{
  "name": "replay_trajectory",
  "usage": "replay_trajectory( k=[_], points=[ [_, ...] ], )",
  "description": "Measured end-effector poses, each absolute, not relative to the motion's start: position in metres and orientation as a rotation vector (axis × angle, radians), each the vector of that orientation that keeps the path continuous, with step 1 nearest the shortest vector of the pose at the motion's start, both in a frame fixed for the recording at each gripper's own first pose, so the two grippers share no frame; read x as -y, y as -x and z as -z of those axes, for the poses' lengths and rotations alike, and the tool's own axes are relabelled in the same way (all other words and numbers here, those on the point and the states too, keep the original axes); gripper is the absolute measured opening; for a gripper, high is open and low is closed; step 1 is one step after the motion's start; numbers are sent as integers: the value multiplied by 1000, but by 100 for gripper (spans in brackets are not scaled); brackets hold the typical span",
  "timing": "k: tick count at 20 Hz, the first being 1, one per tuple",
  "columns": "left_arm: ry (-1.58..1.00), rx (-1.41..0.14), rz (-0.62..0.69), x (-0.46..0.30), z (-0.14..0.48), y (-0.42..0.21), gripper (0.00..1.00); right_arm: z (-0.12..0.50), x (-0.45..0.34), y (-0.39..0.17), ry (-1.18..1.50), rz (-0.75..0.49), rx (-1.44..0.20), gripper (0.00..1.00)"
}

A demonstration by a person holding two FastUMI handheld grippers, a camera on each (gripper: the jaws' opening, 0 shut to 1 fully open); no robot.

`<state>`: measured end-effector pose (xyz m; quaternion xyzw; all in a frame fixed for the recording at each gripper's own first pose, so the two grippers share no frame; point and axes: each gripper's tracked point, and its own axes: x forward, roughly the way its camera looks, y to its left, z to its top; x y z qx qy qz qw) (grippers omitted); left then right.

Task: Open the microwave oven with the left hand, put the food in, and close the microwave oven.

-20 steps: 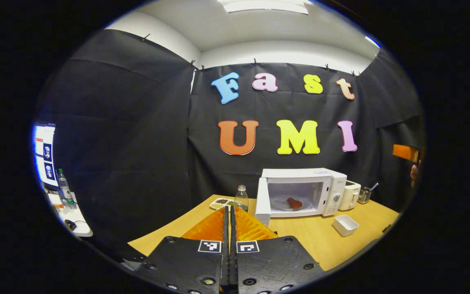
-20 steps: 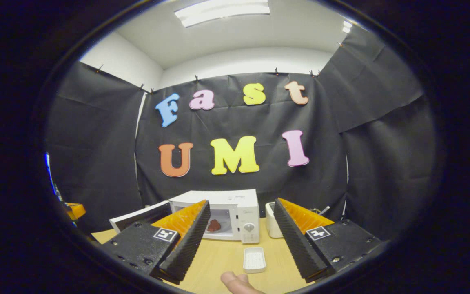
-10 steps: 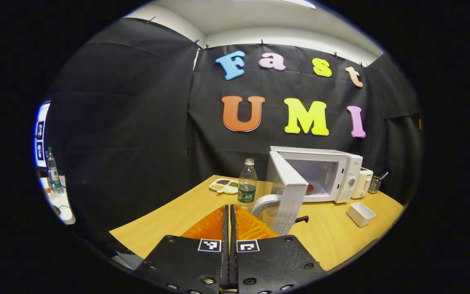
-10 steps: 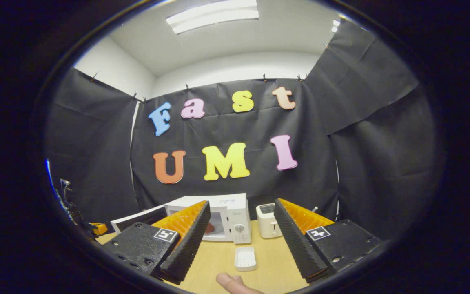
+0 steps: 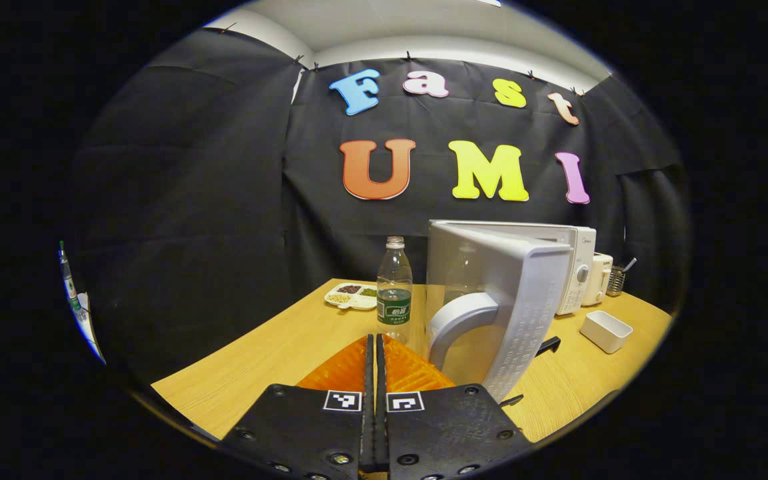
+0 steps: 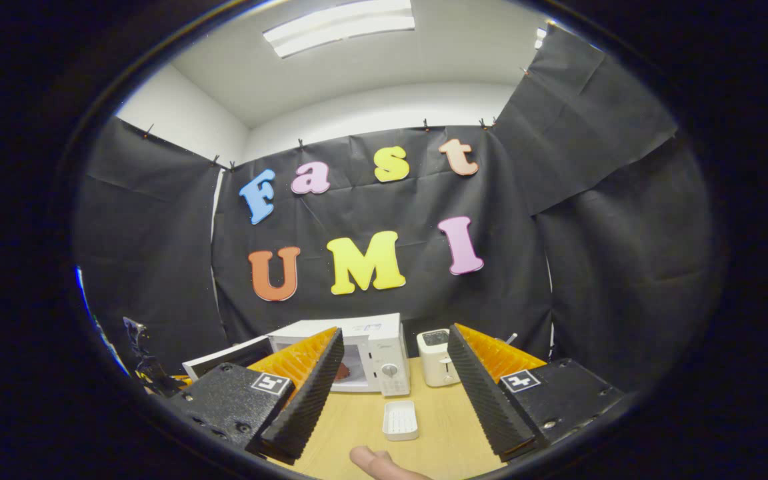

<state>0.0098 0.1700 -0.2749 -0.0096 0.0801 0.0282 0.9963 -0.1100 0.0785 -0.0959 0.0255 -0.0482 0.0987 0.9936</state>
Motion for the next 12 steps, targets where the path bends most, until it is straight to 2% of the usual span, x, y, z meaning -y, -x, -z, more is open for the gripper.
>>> replay_trajectory(
  k=[12],
  points=[
    [15, -177, 119, -80, 288, -25, 0, 84, -51, 113, -78, -182, 108, 99]
  ],
)
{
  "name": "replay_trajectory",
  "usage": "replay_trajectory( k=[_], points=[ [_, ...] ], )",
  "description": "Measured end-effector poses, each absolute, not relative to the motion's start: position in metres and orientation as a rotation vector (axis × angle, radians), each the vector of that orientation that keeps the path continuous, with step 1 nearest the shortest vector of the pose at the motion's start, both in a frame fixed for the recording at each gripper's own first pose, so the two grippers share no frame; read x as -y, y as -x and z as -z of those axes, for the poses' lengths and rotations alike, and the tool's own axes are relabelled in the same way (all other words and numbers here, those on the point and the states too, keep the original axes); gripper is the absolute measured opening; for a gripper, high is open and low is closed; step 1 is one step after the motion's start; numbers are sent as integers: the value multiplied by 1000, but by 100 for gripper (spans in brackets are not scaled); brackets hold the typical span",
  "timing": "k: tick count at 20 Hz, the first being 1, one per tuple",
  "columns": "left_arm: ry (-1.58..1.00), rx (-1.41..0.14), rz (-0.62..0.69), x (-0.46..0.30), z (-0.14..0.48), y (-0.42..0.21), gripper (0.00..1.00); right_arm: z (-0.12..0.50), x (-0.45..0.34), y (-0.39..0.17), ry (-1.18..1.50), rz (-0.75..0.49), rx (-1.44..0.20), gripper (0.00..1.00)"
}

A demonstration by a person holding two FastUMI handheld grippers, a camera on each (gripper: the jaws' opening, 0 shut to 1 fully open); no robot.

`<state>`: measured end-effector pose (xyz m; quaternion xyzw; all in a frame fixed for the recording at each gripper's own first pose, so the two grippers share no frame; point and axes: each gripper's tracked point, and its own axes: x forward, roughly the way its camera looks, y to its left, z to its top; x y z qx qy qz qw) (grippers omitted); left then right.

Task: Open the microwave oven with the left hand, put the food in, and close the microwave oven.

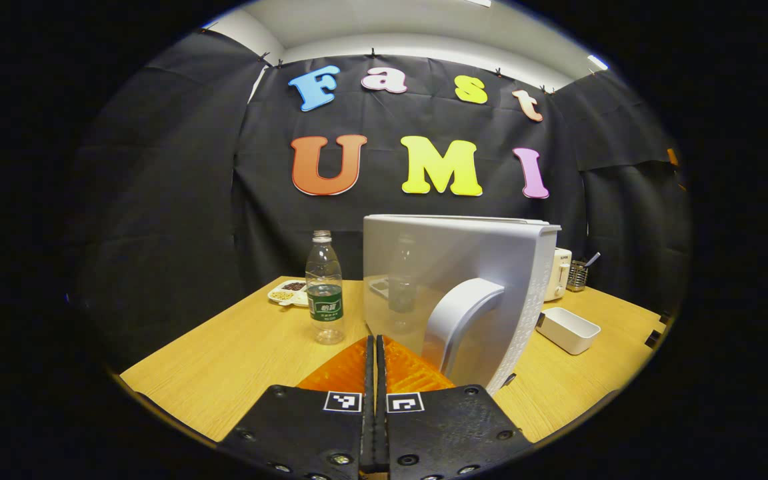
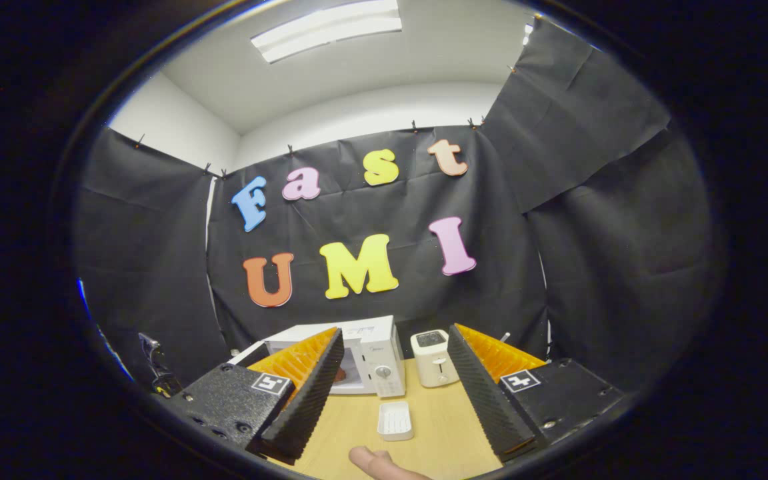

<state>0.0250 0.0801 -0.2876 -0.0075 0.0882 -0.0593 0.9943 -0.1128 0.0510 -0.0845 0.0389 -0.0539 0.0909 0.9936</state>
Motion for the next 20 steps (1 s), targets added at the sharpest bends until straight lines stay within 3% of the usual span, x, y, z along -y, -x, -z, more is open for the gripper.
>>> replay_trajectory(
  k=[9, 10, 11, 18, 19, 20],
  points=[
    [41, -159, 270, 14, 279, -56, 0, 70, 1, 87, -20, -110, 110, 99],
    [44, -155, 290, 25, 278, -61, 11, 73, 8, 82, -19, -99, 100, 99],
    [47, -151, 308, 36, 276, -64, 0, 74, 15, 79, -26, -89, 94, 99],
    [57, -170, 387, 100, 272, -104, 0, 85, 38, 49, -48, -61, 70, 99],
    [60, -173, 402, 108, 271, -109, 11, 85, 38, 44, -50, -67, 67, 99],
    [55, -170, 404, 115, 271, -114, 0, 86, 38, 39, -51, -71, 67, 99]
  ],
)
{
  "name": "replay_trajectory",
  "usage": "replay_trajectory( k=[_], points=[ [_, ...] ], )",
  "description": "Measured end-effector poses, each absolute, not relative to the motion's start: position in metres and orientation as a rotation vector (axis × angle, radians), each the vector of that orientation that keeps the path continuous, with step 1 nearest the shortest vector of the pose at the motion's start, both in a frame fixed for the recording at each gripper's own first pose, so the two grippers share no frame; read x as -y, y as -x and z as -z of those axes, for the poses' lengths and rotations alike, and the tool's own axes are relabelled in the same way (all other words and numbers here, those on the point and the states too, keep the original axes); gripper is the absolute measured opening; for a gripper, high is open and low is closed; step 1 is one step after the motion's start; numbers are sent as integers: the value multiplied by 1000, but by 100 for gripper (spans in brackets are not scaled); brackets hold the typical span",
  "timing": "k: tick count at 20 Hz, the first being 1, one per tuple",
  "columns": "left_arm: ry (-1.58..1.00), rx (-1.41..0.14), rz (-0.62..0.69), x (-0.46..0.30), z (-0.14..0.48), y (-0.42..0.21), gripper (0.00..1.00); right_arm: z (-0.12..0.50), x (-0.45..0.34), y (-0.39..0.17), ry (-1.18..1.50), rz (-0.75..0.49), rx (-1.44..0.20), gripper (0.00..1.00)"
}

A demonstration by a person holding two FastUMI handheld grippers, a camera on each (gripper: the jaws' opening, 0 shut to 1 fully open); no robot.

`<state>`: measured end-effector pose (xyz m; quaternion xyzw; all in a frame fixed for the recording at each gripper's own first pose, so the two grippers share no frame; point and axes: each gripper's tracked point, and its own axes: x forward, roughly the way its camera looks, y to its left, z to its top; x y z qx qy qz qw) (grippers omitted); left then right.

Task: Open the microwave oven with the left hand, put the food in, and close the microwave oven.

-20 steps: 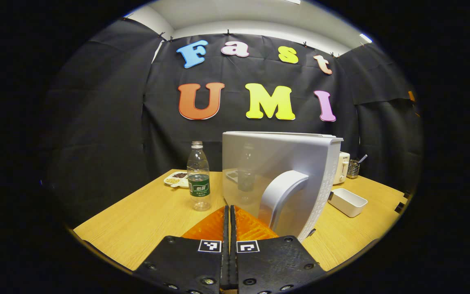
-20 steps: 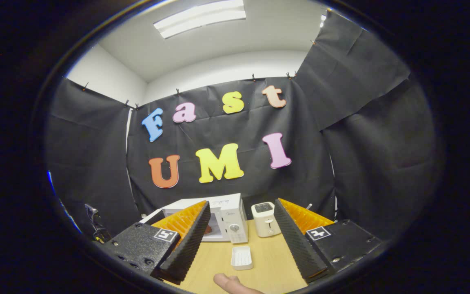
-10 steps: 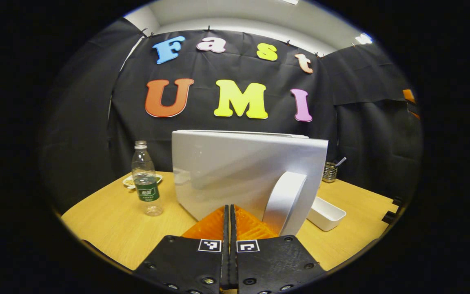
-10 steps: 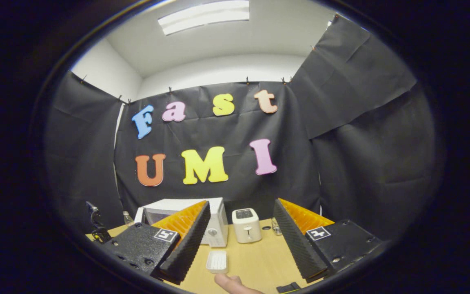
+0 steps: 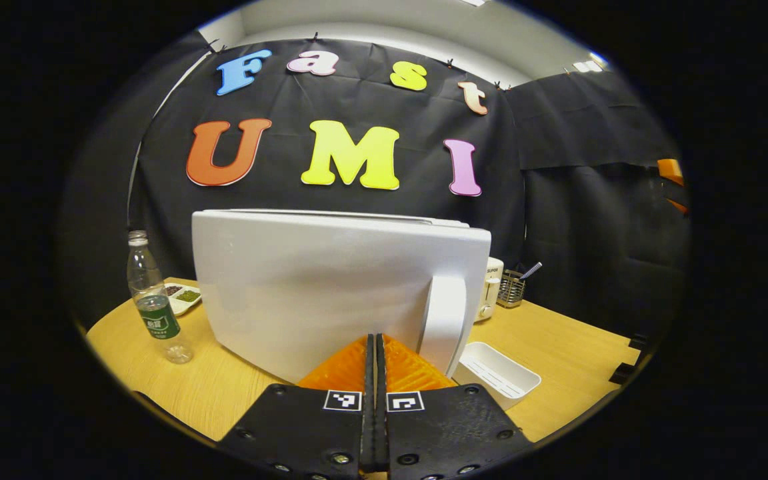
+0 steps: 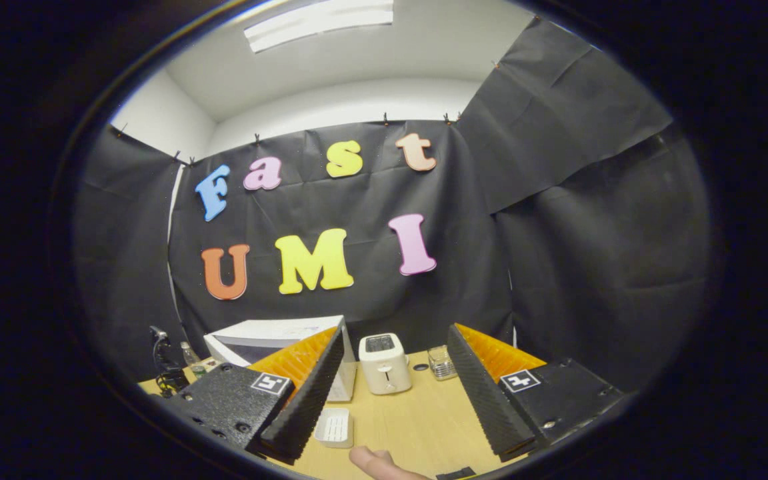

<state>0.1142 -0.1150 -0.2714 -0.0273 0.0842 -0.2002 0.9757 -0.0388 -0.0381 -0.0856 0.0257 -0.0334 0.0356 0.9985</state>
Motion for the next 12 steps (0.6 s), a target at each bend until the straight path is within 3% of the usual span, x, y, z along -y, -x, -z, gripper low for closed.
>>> replay_trajectory(
  k=[12],
  points=[
    [43, -211, 369, 158, 269, -191, 0, 108, 38, -27, -46, -104, 16, 99]
  ],
)
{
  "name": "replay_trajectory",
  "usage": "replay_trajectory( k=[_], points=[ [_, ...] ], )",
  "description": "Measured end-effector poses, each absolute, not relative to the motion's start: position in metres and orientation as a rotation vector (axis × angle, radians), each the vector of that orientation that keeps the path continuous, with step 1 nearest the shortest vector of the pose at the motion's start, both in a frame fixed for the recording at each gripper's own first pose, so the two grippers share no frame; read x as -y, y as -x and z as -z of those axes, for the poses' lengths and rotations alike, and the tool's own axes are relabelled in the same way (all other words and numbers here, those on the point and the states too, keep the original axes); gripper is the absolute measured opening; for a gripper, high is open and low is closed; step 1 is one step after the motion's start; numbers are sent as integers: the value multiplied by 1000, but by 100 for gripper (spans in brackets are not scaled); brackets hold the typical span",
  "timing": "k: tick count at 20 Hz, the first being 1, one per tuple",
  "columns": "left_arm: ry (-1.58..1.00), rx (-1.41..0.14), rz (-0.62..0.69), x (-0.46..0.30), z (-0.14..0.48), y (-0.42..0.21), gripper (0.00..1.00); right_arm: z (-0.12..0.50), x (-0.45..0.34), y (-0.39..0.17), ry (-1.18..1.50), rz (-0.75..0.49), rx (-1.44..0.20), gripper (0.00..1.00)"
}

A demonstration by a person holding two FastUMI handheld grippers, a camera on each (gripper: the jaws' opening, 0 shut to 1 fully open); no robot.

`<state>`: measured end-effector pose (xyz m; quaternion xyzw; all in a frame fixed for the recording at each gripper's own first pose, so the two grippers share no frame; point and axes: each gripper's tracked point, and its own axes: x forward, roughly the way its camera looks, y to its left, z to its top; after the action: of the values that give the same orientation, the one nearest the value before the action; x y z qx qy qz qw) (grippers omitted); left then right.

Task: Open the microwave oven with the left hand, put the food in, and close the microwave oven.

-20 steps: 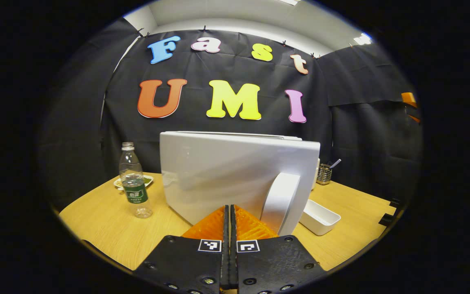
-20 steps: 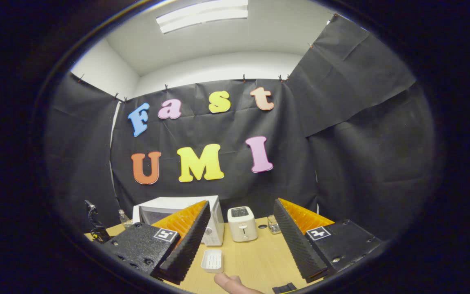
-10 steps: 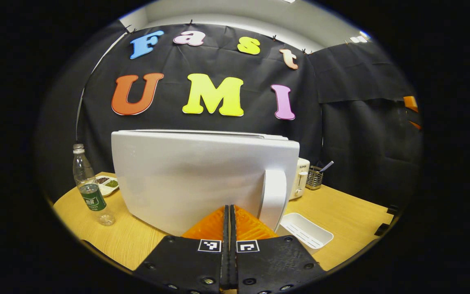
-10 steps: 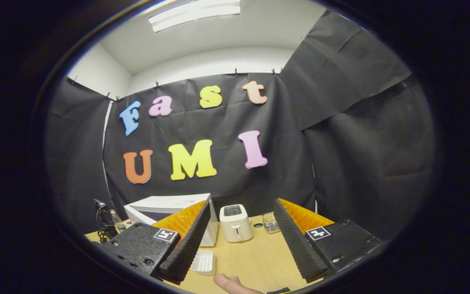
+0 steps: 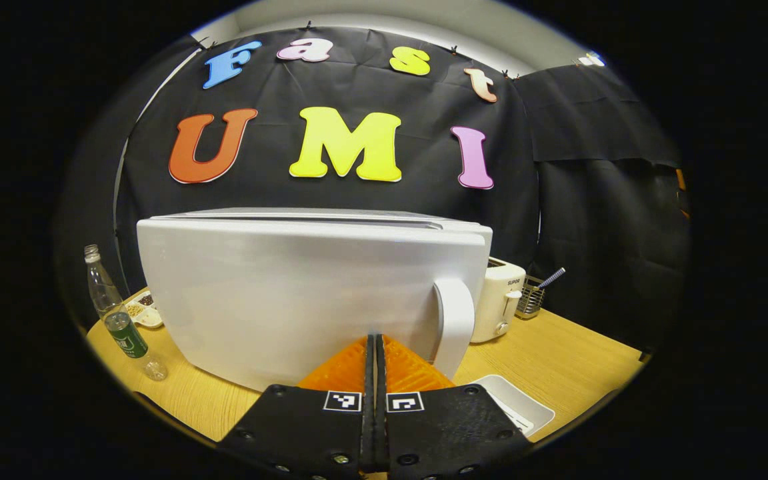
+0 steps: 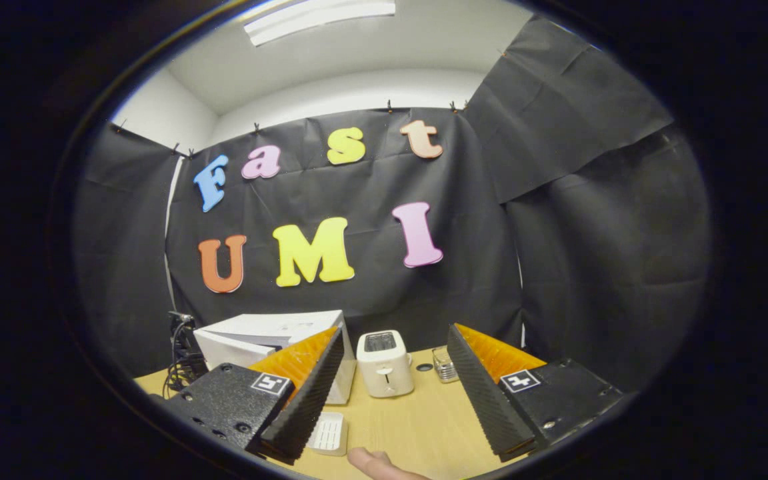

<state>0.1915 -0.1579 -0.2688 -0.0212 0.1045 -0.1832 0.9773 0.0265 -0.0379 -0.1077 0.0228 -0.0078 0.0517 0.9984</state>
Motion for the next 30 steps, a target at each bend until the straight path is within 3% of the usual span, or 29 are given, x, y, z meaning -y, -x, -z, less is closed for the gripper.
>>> replay_trajectory(
  k=[1, 2, 3, 6, 7, 8, 21, 25, 30],
  points=[
    [36, -210, 363, 160, 268, -198, 0, 111, 38, -32, -46, -110, 3, 99],
    [29, -206, 358, 164, 269, -204, 0, 113, 39, -35, -47, -113, -6, 88],
    [31, -206, 355, 168, 269, -210, 0, 114, 40, -36, -46, -115, -14, 99],
    [80, -211, 334, 178, 267, -232, 0, 113, 42, -41, -56, -120, -14, 99],
    [101, -221, 316, 180, 266, -235, 0, 113, 40, -42, -57, -127, -21, 88],
    [117, -199, 318, 187, 263, -243, 0, 115, 39, -42, -55, -129, -32, 99],
    [67, -257, 279, 182, 266, -243, 0, 93, 27, 16, -73, -125, -14, 99],
    [58, -379, 196, 156, 278, -208, 0, 99, 21, 35, -65, -129, -41, 99],
    [0, -269, 202, 134, 216, -138, 0, 96, 5, 60, -92, -161, -58, 99]
  ],
)
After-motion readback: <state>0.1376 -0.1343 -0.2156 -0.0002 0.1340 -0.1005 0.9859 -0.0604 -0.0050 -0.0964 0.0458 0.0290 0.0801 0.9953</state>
